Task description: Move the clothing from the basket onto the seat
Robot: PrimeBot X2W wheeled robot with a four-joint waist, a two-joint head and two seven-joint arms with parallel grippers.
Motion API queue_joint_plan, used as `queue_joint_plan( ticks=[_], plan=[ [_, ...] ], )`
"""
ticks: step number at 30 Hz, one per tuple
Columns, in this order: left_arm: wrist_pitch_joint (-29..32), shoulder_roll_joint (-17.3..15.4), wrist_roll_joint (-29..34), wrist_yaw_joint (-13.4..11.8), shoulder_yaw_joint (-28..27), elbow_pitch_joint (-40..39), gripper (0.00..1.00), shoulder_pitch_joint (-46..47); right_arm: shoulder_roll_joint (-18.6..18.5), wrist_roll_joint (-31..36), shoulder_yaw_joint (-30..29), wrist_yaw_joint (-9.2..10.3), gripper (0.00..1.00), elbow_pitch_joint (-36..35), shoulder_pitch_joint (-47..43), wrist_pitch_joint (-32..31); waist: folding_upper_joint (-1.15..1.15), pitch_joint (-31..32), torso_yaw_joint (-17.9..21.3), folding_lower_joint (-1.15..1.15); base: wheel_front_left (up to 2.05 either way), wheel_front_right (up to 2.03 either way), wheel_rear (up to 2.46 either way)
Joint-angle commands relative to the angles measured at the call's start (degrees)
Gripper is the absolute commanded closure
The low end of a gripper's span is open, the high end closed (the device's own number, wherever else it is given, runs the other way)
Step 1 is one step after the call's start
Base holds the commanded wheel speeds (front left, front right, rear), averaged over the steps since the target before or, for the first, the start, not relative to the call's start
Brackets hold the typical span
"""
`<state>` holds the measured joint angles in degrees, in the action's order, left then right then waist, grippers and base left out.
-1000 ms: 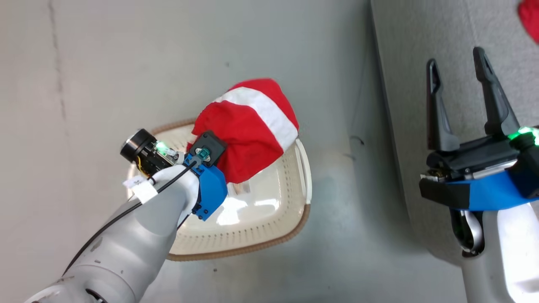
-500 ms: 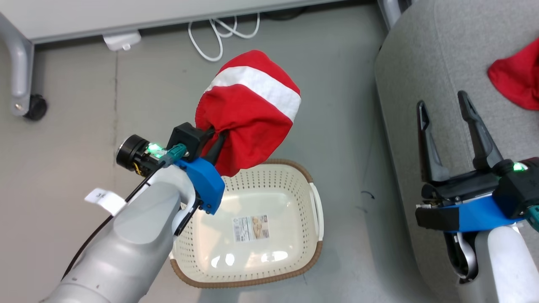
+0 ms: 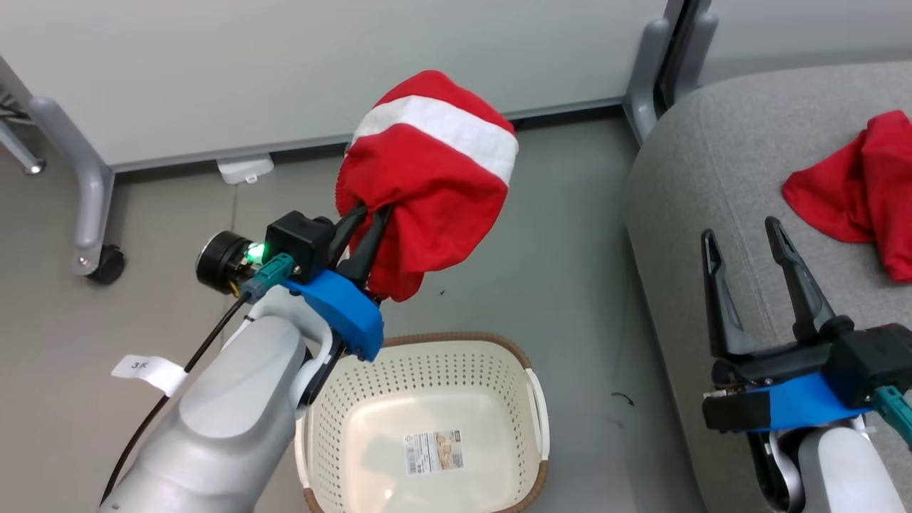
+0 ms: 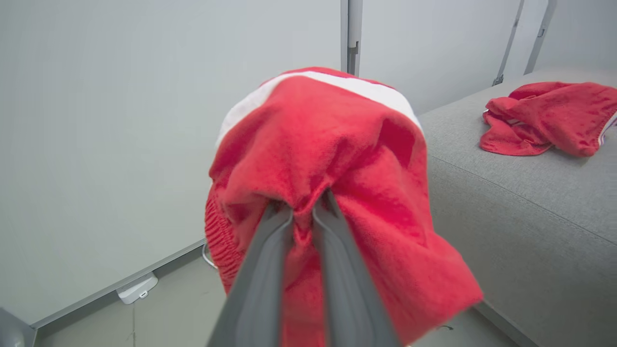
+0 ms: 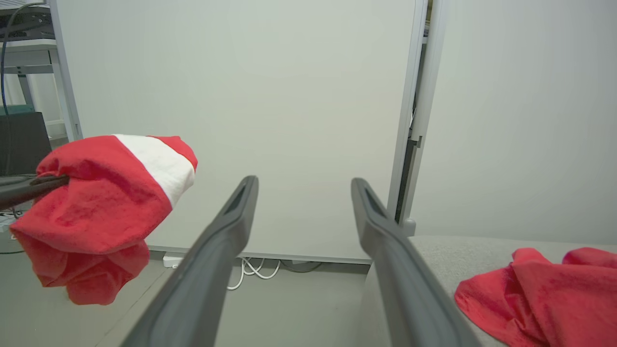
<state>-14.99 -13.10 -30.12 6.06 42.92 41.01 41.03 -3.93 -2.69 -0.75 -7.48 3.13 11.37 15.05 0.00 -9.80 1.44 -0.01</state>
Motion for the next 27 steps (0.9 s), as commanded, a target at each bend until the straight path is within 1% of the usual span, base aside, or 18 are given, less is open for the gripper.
queue_joint_plan(
  ticks=[1, 4, 8, 11, 16, 25, 27],
  plan=[
    [-0.3, 0.2, 0.5, 0.2, -0.7, -1.2, 1.00, -0.4, 0.2, -0.2, -0.2, -0.03, 0.00, 0.3, -1.2, 0.2, 0.00, 1.4, -0.3, 0.01, 0.00, 0.00, 0.00],
    [-0.3, 0.7, 0.6, 0.5, -1.5, -4.0, 1.00, -0.9, 0.5, -0.3, -0.3, -0.03, 0.00, 0.6, -2.0, 0.2, 0.00, 2.6, -0.7, 0.01, 0.00, 0.00, 0.00],
    [-0.3, 1.0, 1.5, 0.9, -1.4, -7.2, 1.00, -0.8, 0.7, -0.5, -0.3, -0.03, 0.00, 0.9, -2.8, 0.2, 0.00, 3.9, -1.1, 0.01, 0.00, 0.00, 0.00],
    [-0.2, 1.4, 0.9, 1.0, -0.8, -8.8, 1.00, -0.9, 0.8, -0.6, -0.2, -0.03, 0.00, 1.0, -3.3, 0.2, 0.00, 4.6, -1.4, 0.01, 0.00, 0.00, 0.00],
    [2.2, 1.6, 0.0, 1.0, 0.1, -11.6, 1.00, -0.9, 1.0, -1.0, 0.0, -0.03, 0.00, 1.4, -4.1, 0.2, 0.00, 4.9, -1.8, 0.01, 0.00, 0.00, 0.00],
    [5.3, 1.2, -1.0, 0.1, 1.0, -16.4, 1.00, -1.7, 1.1, -2.1, 1.7, -0.03, 0.00, 2.0, -4.4, 0.2, 0.00, 4.4, -2.4, 0.01, 0.00, 0.00, 0.00],
    [5.6, 1.2, -1.0, 0.0, 1.1, -16.9, 1.00, -1.8, 1.1, -3.5, 2.6, -0.03, 0.00, 2.2, -4.3, 0.2, 0.00, 4.3, -2.5, 0.01, 0.00, 0.00, 0.00]
  ],
)
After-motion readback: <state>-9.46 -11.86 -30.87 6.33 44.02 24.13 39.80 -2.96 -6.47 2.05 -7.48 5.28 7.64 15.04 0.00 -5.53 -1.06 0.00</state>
